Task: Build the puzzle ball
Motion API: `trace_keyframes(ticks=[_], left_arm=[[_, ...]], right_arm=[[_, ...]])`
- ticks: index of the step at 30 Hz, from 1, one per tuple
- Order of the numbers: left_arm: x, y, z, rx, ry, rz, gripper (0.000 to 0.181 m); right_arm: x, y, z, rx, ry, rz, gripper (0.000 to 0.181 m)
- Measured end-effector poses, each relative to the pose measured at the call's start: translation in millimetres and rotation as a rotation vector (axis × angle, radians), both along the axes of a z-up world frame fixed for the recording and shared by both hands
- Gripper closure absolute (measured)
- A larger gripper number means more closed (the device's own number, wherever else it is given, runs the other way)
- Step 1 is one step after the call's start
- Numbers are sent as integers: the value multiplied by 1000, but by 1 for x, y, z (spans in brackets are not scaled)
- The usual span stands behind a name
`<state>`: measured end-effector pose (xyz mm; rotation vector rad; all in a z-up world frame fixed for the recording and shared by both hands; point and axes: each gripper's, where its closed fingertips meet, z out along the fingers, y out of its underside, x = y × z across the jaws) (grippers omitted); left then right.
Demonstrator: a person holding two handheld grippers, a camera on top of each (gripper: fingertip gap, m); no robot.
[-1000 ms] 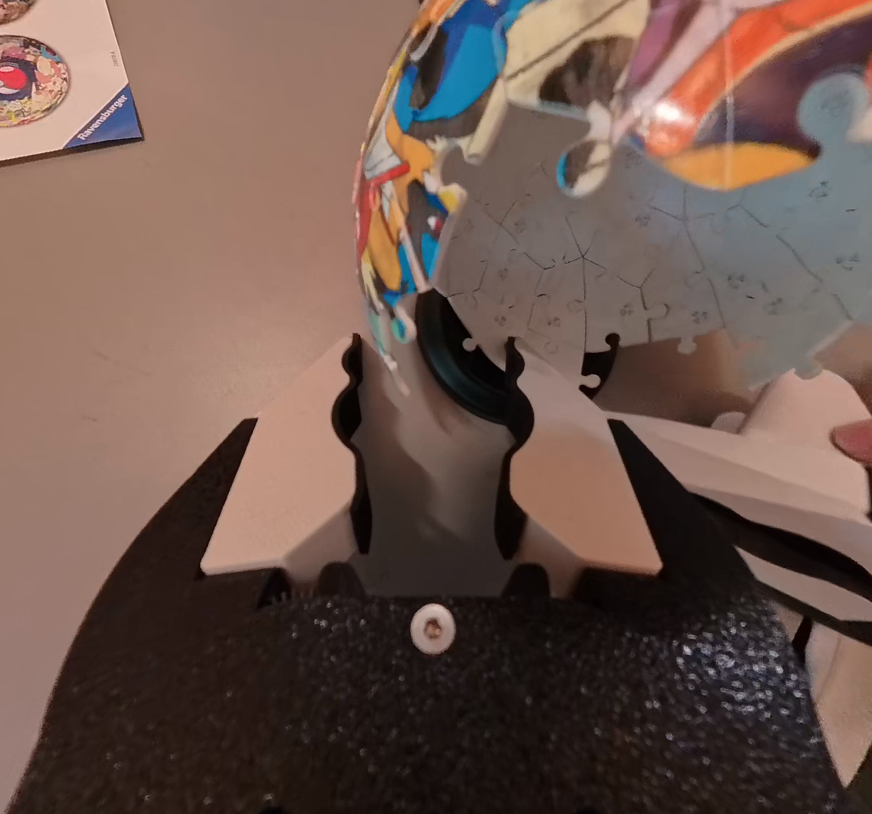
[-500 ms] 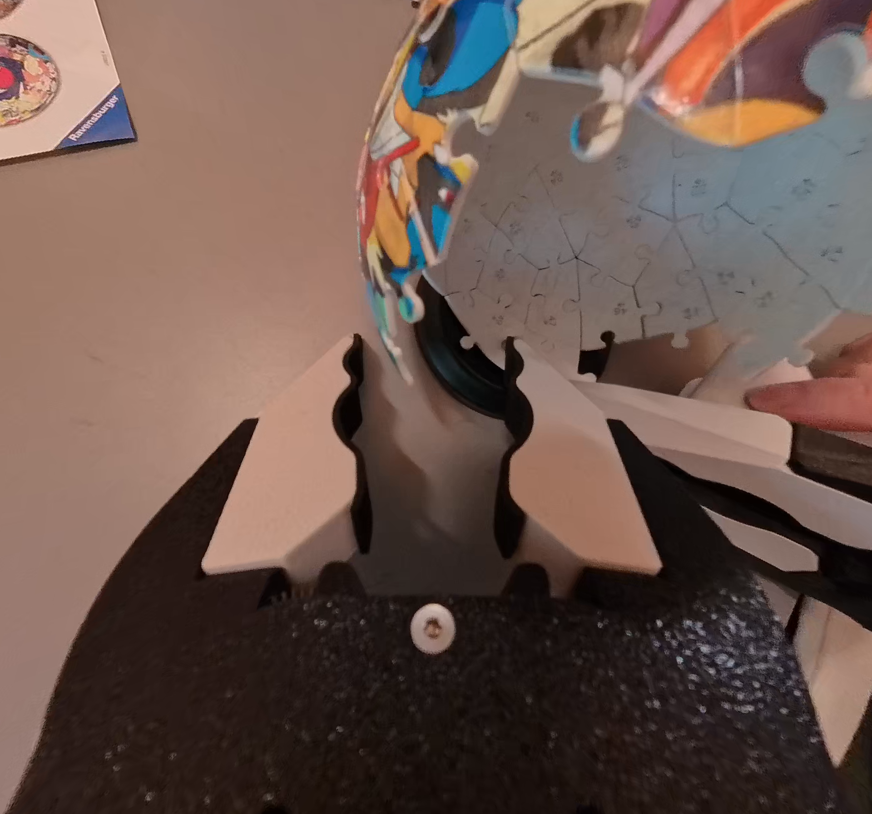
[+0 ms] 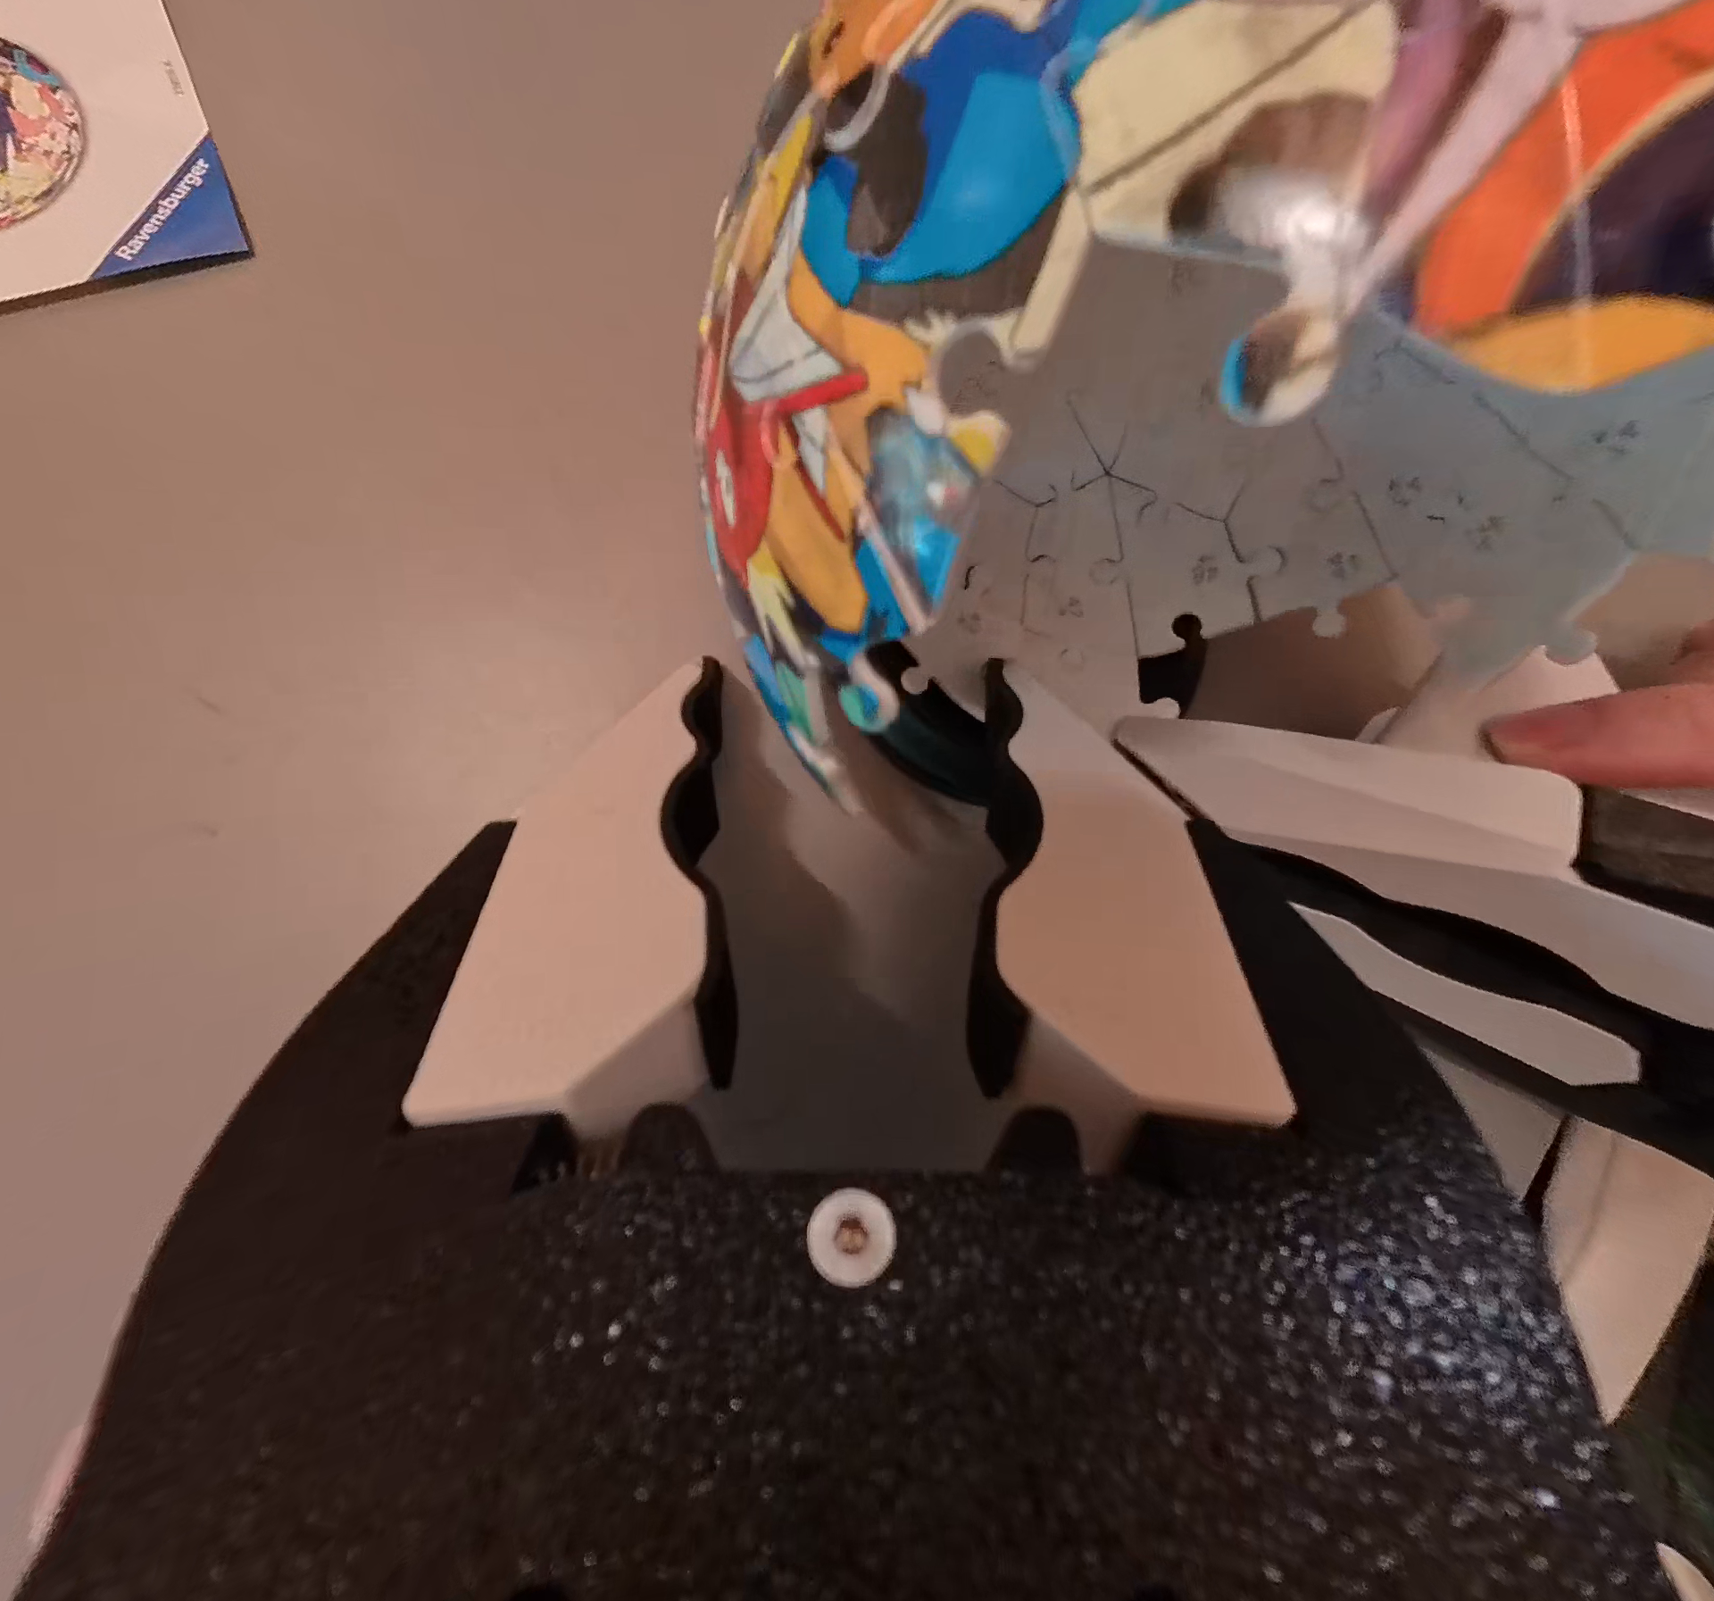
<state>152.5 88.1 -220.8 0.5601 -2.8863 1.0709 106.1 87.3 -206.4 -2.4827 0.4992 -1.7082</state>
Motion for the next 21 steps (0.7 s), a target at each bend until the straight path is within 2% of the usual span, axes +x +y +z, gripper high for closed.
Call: trace_keyframes(ticks=[7,15,18,21], left_arm=[[0,0,-1,43,-2,-5,126],[0,-2,0,-8,-3,32,126],[-4,-9,5,-84,95,59,109],[2,-9,6,-110,114,97,117]], right_arm=[[0,0,-1,-20,7,12,179],[2,2,-1,-67,-16,58,179],[3,0,-1,-76,-15,54,179],[4,-1,-1,-82,-15,56,179]])
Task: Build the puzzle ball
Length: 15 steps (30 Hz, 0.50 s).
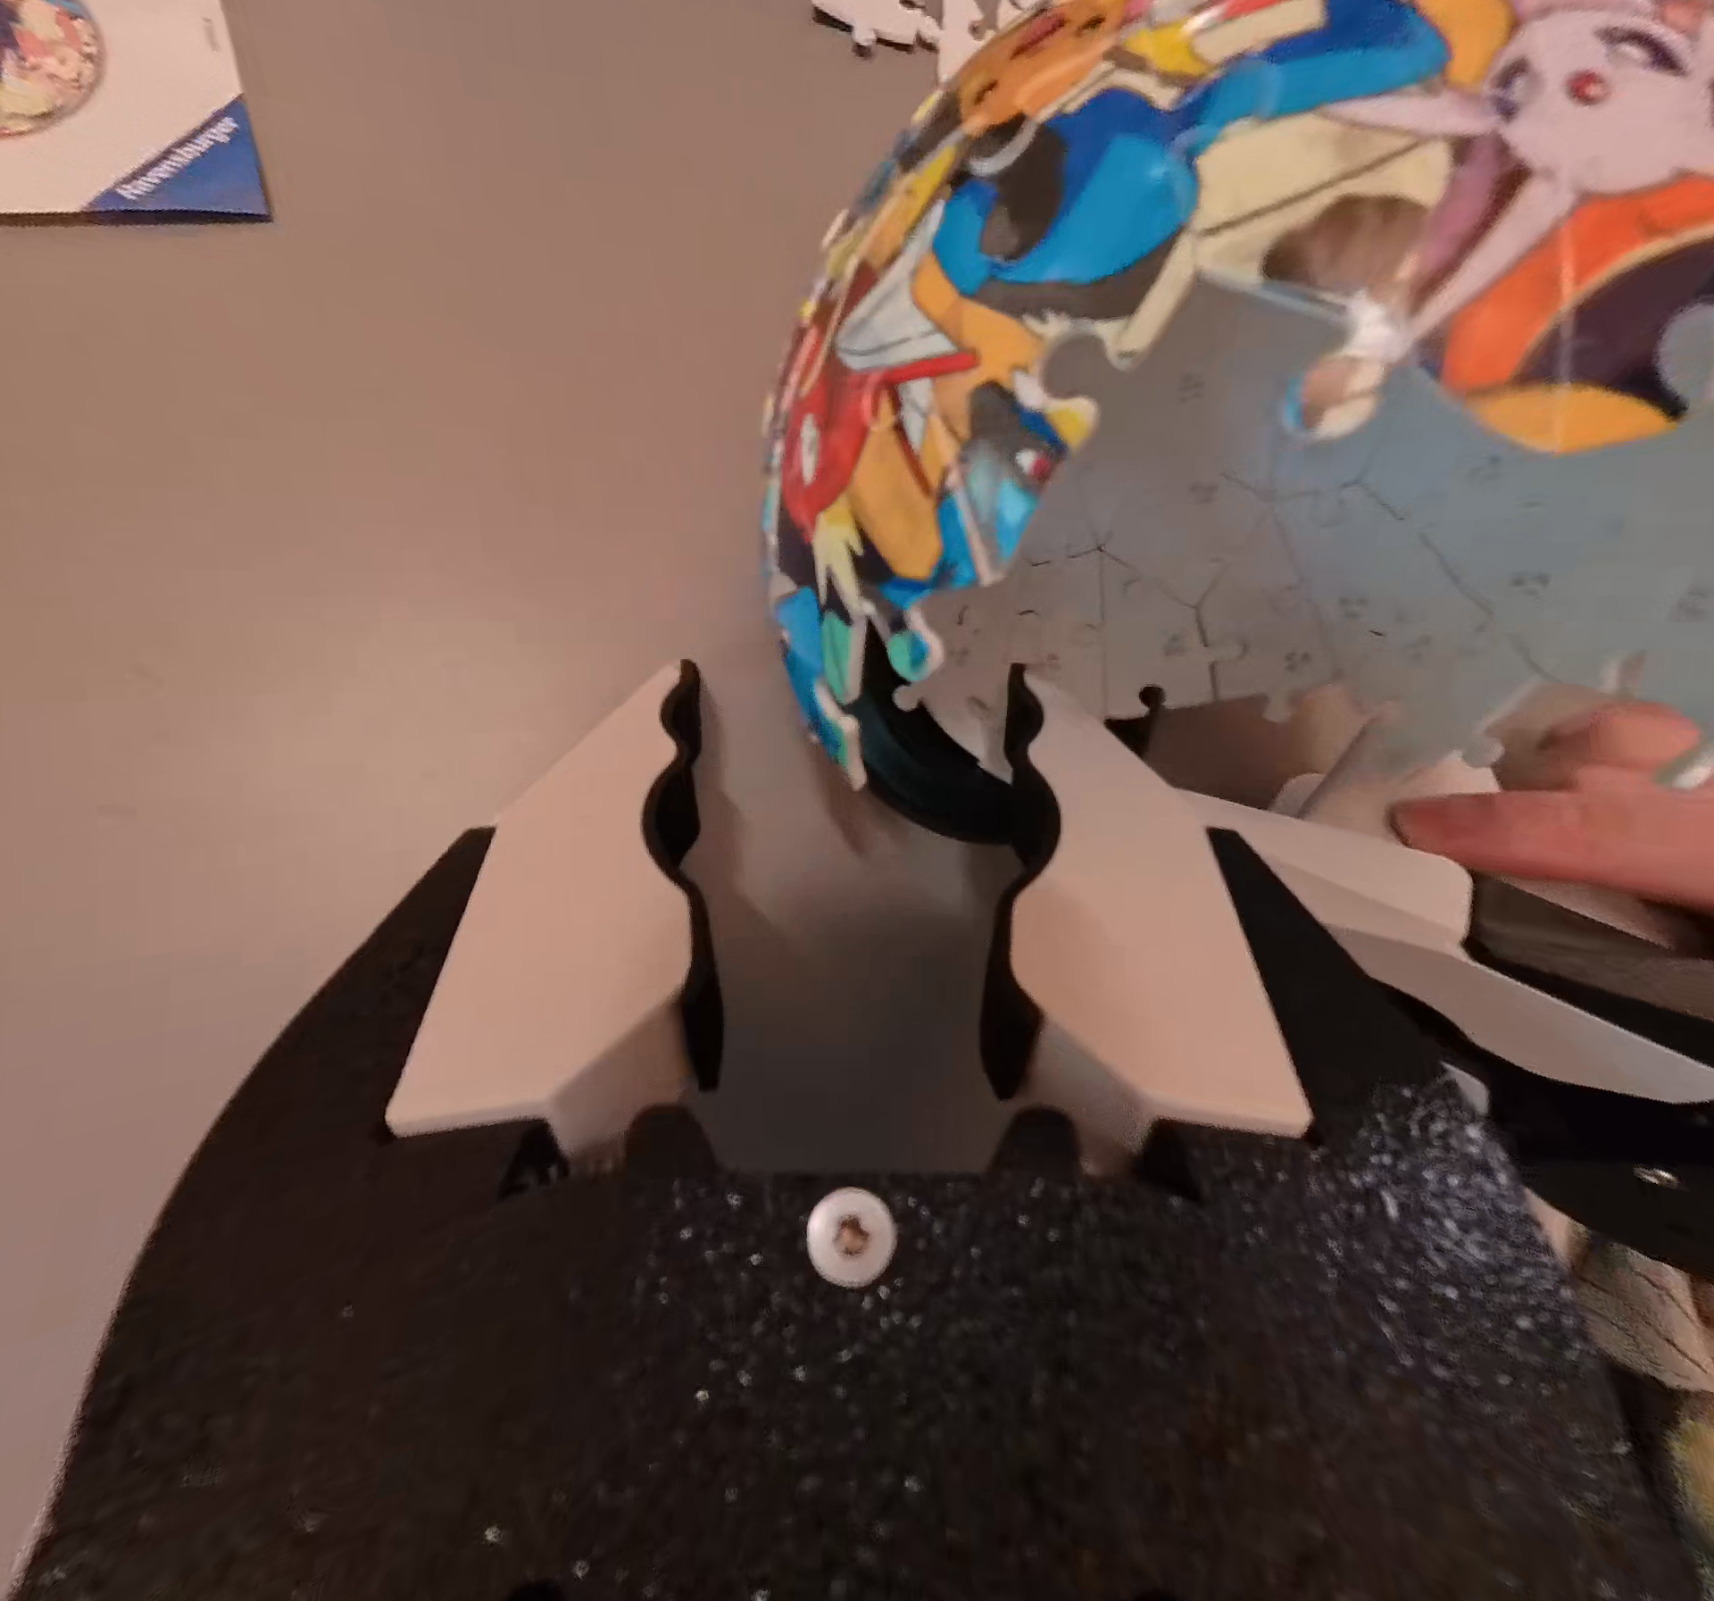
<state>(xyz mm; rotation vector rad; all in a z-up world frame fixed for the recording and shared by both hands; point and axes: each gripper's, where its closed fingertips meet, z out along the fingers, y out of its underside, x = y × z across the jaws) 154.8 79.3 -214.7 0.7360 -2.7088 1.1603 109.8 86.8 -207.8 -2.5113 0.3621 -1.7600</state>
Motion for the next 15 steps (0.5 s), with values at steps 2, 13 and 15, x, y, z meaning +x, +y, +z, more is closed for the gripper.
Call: trace_keyframes(ticks=[2,13,15], left_arm=[[3,1,-1,17,-28,8,118],[8,9,-5,154,-154,18,110],[7,10,-4,145,-152,23,108]], right_arm=[[0,1,0,4,2,3,179],[2,1,0,16,7,1,179],[2,2,0,18,8,2,179]])
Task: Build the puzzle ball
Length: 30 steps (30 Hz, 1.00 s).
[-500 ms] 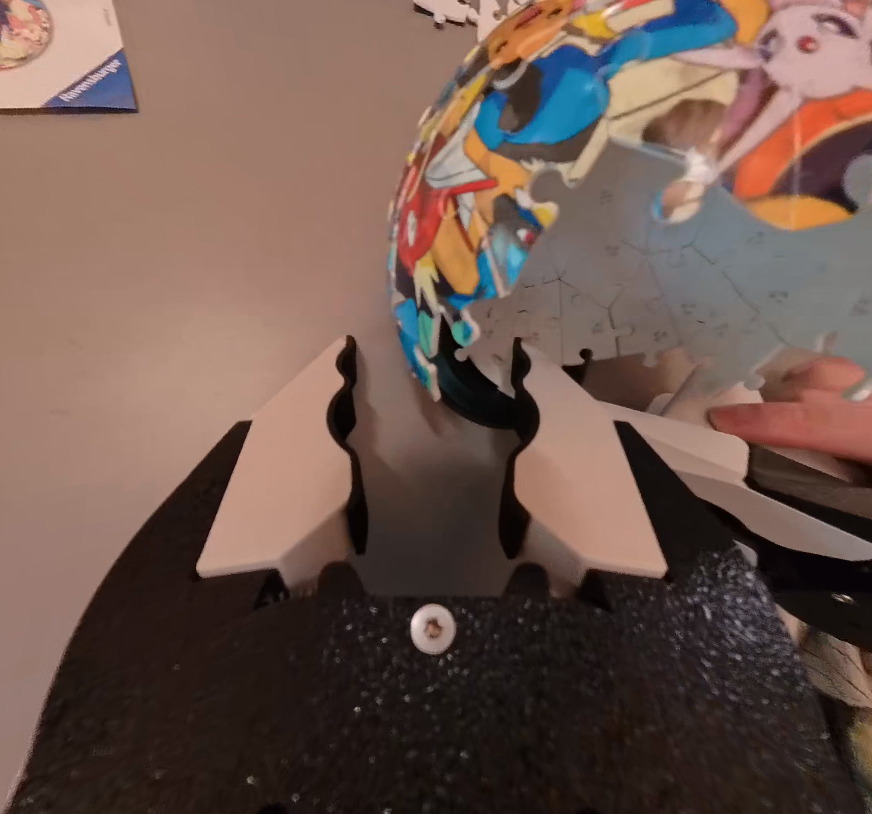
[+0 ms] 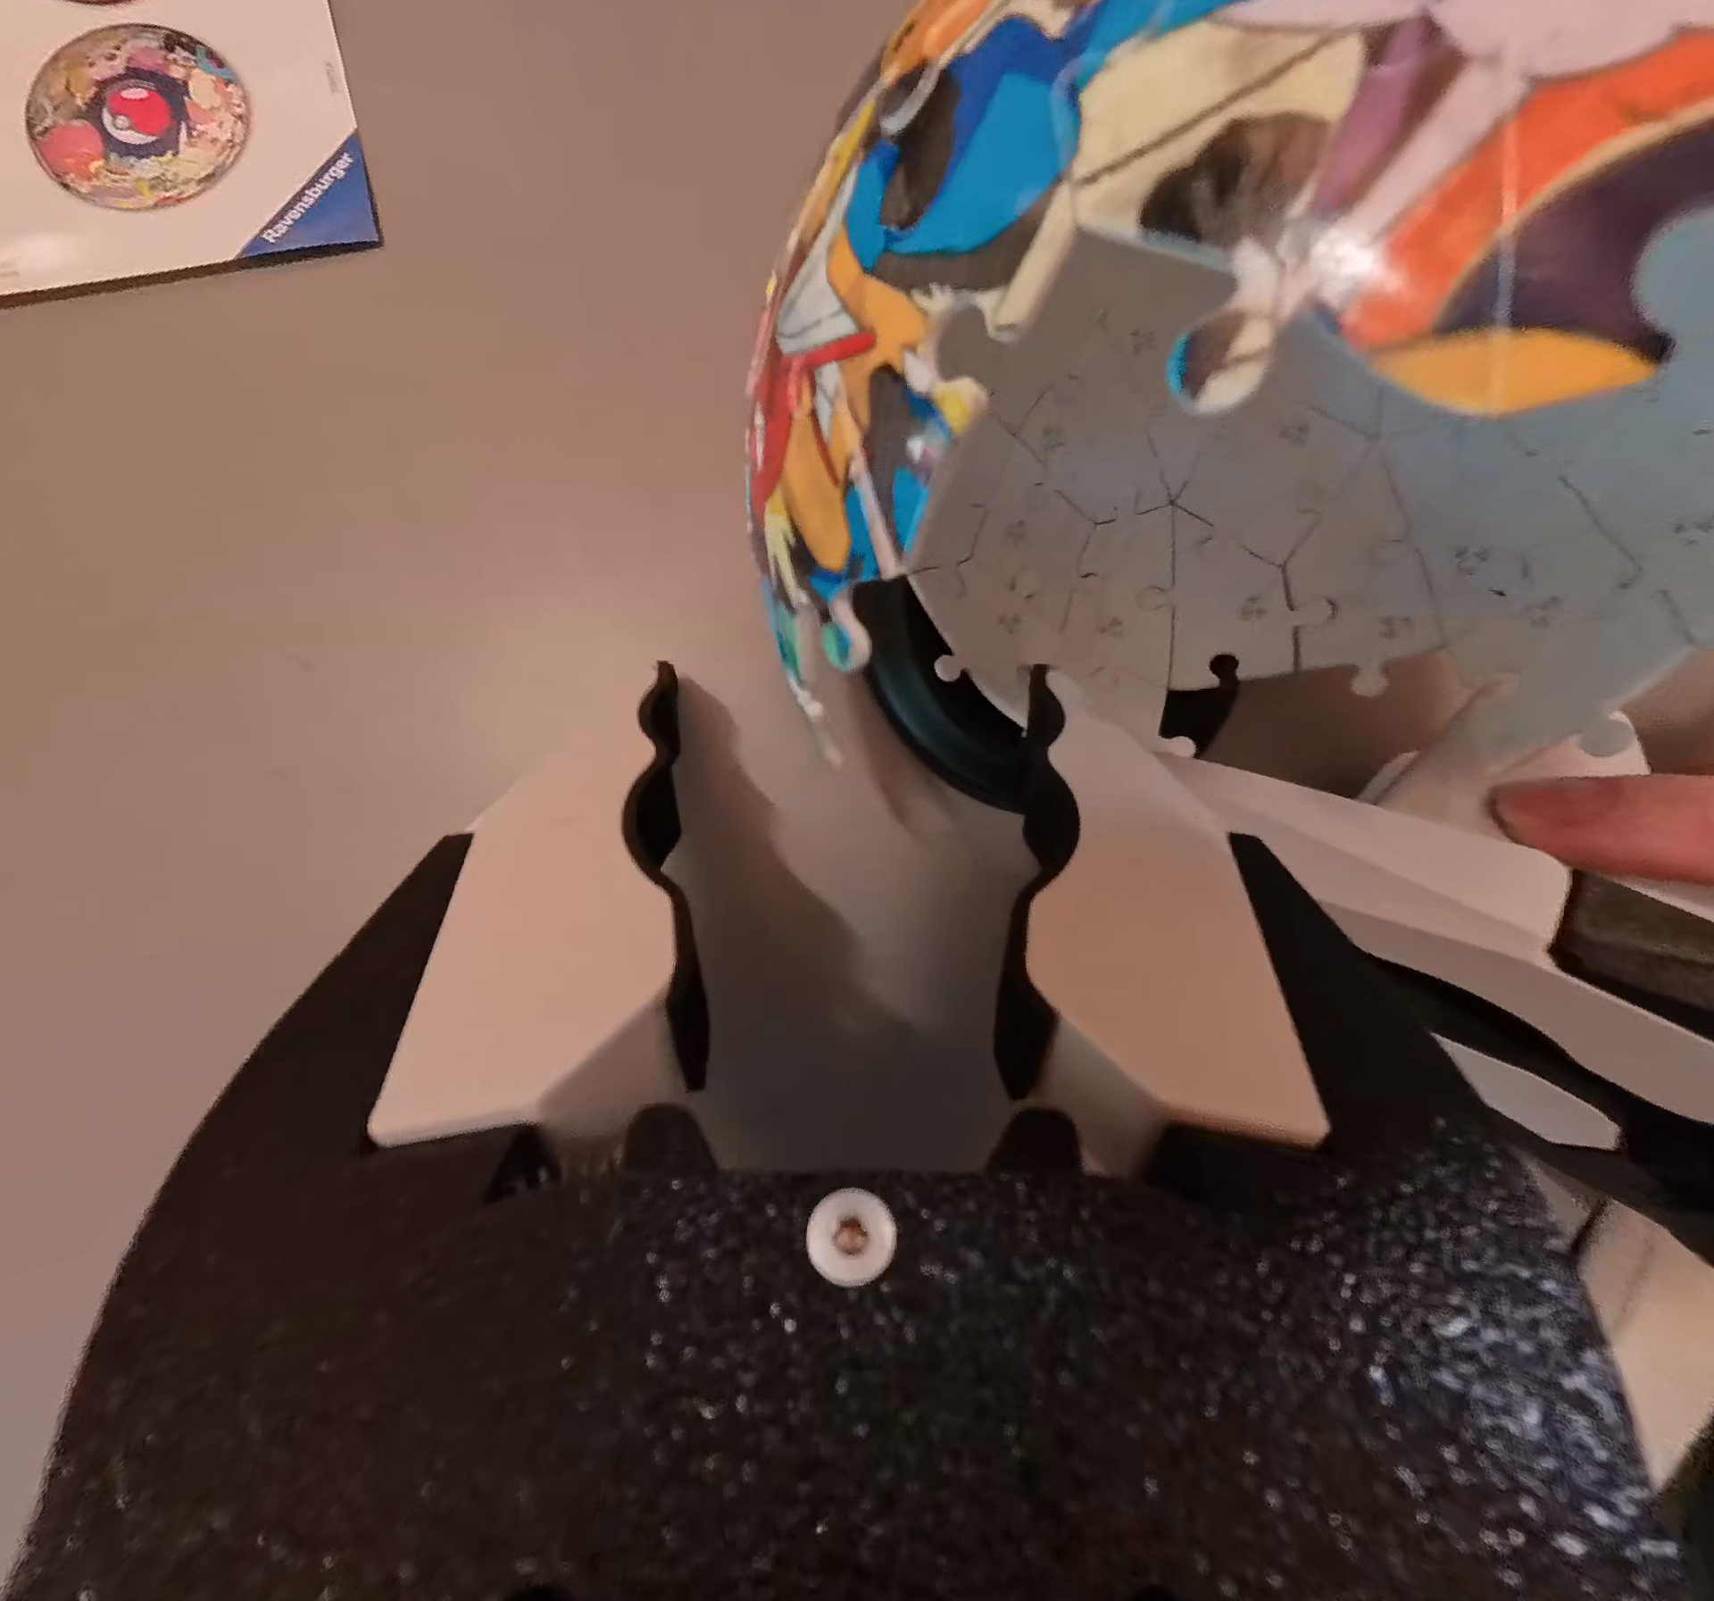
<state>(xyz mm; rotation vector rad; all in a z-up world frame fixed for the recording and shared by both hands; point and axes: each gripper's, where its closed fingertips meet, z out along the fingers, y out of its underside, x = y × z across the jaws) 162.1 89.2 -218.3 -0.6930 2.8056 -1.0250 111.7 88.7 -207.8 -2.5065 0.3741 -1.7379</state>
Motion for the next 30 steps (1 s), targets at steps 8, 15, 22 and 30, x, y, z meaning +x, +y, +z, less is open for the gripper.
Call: trace_keyframes(ticks=[8,15,22,30], left_arm=[[3,8,1,-23,23,30,105],[3,6,0,-1,20,11,106],[-4,1,0,31,14,-67,119],[10,6,-2,59,-19,-37,87]], right_arm=[[0,1,0,5,2,3,180],[0,1,1,7,6,1,180],[-1,0,1,17,28,4,180],[-4,-1,0,-7,54,18,180]])
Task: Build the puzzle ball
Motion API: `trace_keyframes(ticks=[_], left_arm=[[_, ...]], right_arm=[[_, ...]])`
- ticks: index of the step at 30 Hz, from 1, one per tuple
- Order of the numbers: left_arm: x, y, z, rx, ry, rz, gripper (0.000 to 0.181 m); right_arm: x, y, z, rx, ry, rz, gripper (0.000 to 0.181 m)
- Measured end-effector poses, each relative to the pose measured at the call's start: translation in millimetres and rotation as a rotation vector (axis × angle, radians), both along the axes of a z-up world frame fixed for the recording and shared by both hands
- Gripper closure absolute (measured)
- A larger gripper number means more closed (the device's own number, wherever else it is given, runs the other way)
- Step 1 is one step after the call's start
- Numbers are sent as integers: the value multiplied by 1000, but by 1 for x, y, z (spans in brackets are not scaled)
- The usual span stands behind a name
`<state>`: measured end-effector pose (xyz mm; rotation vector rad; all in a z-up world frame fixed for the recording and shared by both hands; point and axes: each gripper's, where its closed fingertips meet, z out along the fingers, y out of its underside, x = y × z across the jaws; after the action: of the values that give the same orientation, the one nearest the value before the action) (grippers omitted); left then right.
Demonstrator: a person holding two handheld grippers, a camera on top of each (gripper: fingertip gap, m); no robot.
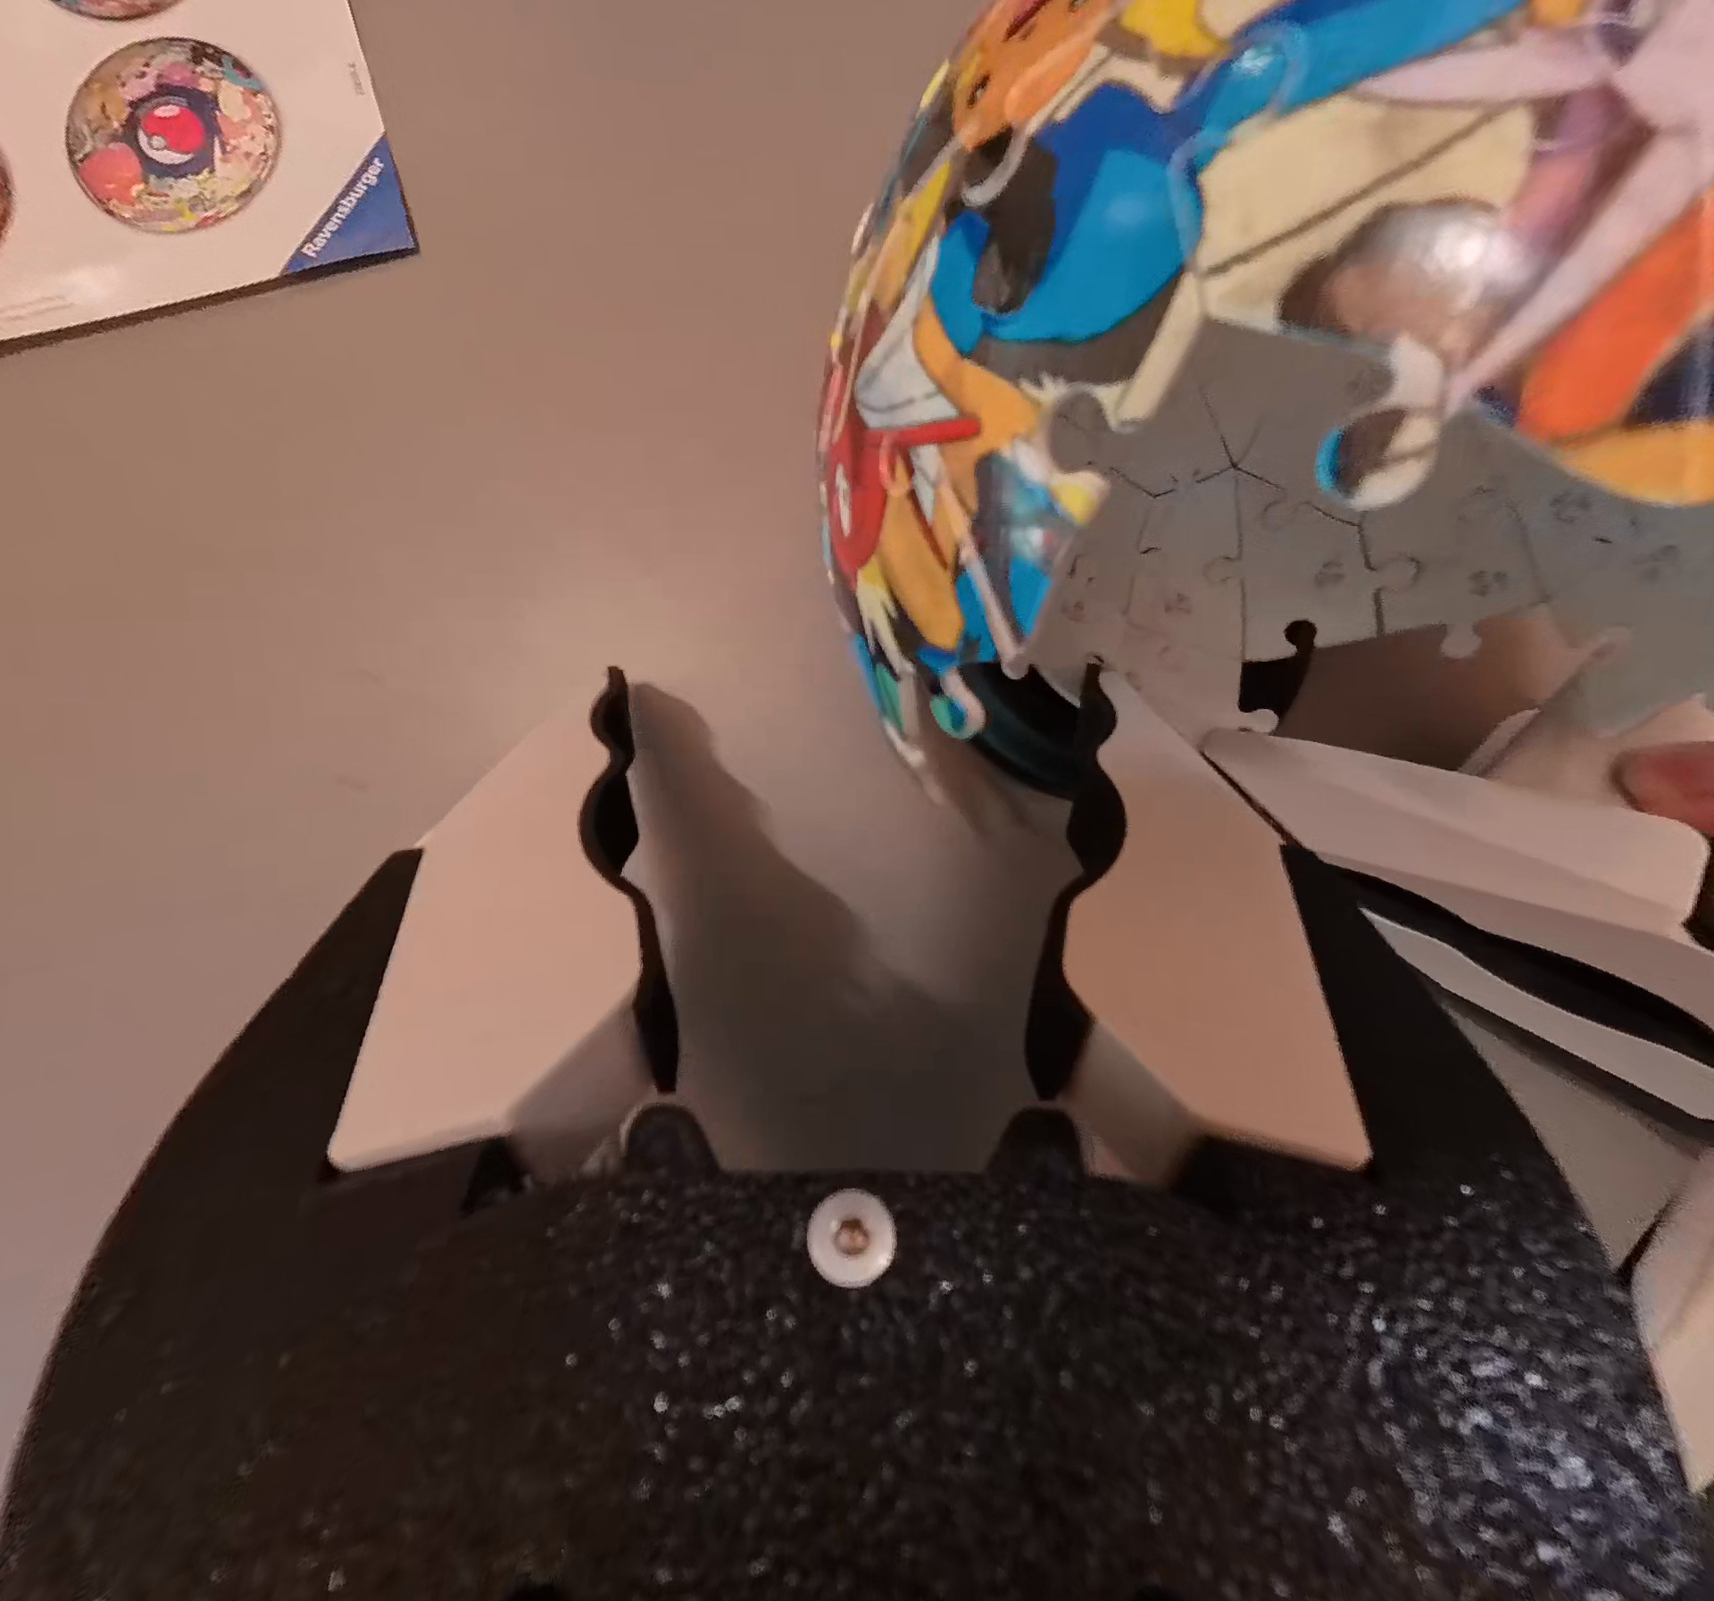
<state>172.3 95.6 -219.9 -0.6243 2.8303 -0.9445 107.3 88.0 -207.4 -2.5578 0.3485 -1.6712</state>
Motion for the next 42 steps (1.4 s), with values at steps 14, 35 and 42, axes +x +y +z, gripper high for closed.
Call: trace_keyframes(ticks=[14,35,42], left_arm=[[-9,-4,-1,-13,37,-5,99],[-1,-8,-4,-66,21,73,90],[-5,-8,-5,35,40,58,95]], right_arm=[[-3,0,-1,-30,-5,19,179],[-3,-2,-4,-51,-2,20,180],[-3,-3,-4,-35,3,18,179]])
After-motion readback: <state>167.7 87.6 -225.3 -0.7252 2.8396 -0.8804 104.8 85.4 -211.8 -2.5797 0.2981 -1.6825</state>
